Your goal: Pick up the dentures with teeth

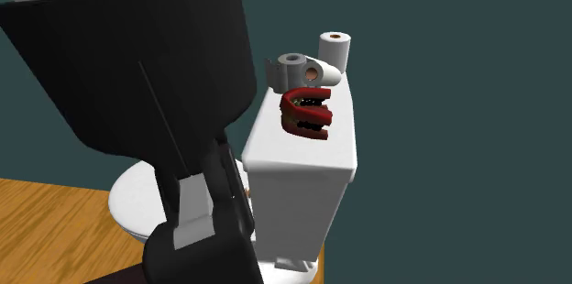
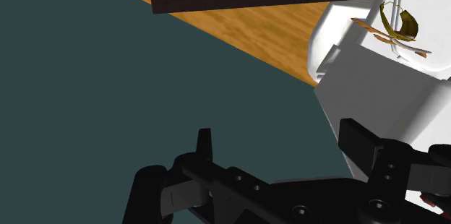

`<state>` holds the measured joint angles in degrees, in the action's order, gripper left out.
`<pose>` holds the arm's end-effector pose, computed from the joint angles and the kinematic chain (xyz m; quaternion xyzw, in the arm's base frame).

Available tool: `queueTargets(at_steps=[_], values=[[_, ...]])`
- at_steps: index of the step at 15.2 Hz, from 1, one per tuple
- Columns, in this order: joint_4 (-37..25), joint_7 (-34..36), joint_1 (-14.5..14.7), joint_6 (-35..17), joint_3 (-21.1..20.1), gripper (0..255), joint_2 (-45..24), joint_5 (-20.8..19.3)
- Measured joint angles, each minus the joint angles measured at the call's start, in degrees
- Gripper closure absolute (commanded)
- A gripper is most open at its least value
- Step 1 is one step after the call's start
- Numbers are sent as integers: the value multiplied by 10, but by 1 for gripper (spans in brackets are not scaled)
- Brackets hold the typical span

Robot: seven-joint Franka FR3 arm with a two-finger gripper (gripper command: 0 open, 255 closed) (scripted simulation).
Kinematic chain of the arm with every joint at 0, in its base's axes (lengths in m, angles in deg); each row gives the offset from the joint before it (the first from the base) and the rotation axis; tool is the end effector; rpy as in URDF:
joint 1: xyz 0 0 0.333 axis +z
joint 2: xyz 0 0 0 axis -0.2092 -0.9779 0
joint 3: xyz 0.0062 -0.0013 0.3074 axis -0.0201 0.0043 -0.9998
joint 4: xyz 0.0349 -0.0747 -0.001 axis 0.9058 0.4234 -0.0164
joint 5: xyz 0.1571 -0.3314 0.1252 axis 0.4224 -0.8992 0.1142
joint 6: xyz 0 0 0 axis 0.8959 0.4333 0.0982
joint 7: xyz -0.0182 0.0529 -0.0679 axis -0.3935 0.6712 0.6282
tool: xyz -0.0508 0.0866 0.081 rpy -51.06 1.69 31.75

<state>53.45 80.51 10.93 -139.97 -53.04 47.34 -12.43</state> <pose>0.3109 -0.0176 0.5663 0.9980 -0.0065 0.0362 0.0520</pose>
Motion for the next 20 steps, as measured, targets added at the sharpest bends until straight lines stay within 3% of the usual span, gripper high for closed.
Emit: queueTargets(at_steps=[11, 20], values=[[-26, 89, 35, -75, -76, 0, -114, 62], [-120, 173, 58, -135, -146, 0, -274, 89]])
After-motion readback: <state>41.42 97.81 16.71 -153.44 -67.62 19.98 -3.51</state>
